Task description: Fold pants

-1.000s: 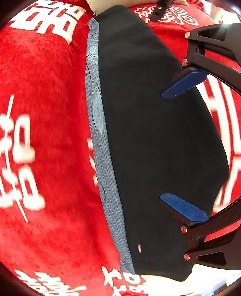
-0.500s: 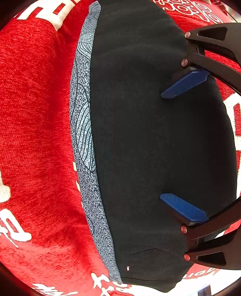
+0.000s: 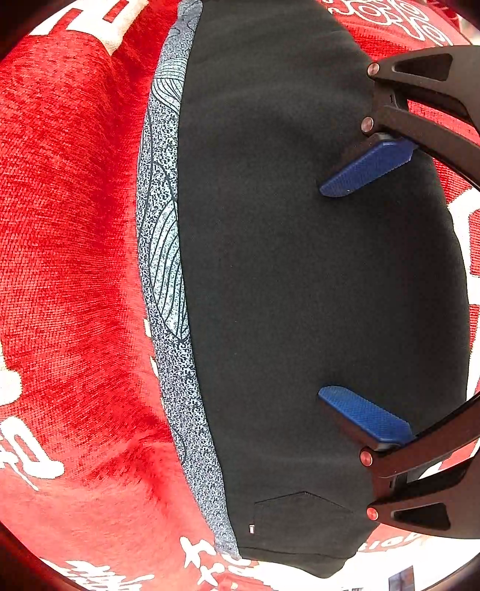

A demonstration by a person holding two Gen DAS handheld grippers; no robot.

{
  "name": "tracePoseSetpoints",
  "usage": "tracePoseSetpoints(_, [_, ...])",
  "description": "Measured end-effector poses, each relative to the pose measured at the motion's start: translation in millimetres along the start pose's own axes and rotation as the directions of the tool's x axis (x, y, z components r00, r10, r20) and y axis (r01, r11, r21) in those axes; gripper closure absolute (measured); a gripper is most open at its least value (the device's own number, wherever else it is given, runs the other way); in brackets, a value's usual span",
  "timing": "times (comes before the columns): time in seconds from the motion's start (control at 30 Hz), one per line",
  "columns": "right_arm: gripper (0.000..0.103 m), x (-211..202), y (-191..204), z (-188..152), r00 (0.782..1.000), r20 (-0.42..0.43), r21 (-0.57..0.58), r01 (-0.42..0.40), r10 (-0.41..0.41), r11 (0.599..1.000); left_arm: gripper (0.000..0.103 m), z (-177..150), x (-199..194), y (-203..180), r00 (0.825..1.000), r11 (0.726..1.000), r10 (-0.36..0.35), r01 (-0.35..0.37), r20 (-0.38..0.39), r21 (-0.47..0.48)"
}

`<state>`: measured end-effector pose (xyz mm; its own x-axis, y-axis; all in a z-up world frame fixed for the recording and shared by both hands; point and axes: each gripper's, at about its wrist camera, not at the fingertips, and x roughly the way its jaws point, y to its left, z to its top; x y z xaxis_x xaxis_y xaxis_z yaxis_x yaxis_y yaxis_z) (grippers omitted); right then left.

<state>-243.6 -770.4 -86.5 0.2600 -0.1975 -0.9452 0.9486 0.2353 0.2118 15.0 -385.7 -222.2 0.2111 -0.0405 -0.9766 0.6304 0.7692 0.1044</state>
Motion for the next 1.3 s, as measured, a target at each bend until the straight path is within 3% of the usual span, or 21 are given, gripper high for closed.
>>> tracePoseSetpoints(0.1, [0.052,-23,-15,-9,0.996,-0.025,0.044,-0.08,0.081,0.996,0.0,3,-2,-5,1.0,1.0,0.02,-0.02,-0.012,0.006])
tracePoseSetpoints(0.13, [0.047,-28,-18,-17,0.994,-0.03,0.055,-0.101,0.103,0.993,0.0,5,-3,-8,1.0,1.0,0.029,-0.028,-0.013,0.01])
tracePoseSetpoints(0.23, [0.047,-40,-32,-49,0.974,-0.075,0.12,-0.206,0.215,0.971,0.0,13,-11,-18,0.999,0.999,0.043,-0.042,-0.021,0.02])
tracePoseSetpoints(0.37, [0.047,-38,-55,-89,0.929,-0.13,0.24,-0.311,0.348,0.92,0.0,18,-25,-33,1.0,1.0,-0.014,0.014,-0.022,0.012])
tracePoseSetpoints(0.57, [0.047,-15,-59,-114,0.882,-0.127,0.339,-0.392,0.454,0.855,0.0,20,-39,-73,0.998,0.997,-0.059,0.06,-0.019,0.054])
tracePoseSetpoints(0.83, [0.047,-1,-62,-130,0.871,-0.114,0.383,-0.406,0.478,0.83,0.0,16,-35,-110,0.997,0.996,-0.058,0.061,-0.056,0.057])
tracePoseSetpoints(0.93, [0.047,-5,-75,-131,0.868,-0.097,0.386,-0.419,0.488,0.822,0.0,14,-31,-109,0.996,0.997,-0.063,0.066,-0.055,0.045])
tracePoseSetpoints(1.3, [0.047,14,-59,-115,0.856,-0.008,0.423,-0.466,0.517,0.777,0.0,21,-13,-99,0.997,0.997,-0.055,0.058,-0.047,0.056])
